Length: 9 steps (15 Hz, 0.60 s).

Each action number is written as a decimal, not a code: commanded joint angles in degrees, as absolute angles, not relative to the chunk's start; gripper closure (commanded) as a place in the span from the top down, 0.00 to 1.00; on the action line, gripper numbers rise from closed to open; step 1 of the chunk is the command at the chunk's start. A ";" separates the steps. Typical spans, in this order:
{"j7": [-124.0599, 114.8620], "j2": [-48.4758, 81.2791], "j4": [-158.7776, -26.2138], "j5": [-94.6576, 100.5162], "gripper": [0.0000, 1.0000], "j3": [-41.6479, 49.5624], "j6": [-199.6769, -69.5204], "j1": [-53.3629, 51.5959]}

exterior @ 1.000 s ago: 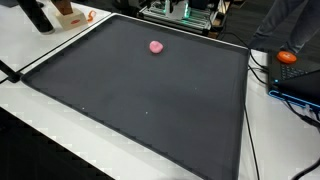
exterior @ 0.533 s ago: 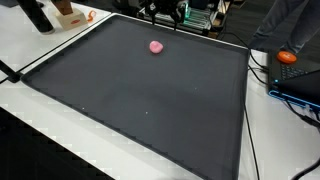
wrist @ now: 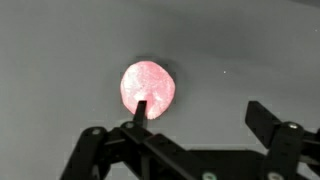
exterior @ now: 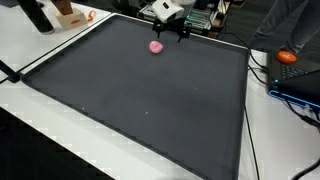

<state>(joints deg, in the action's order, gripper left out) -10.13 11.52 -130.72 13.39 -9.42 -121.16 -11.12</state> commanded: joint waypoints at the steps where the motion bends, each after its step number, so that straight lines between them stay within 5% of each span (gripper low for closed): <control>1: -11.57 16.15 -127.46 17.29 1.00 -9.35 -118.49 -13.60; 9: -10.81 20.78 -124.62 24.33 1.00 -8.76 -117.16 -16.75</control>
<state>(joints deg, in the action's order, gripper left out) -10.31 18.73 -126.35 21.07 -9.37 -118.79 -15.34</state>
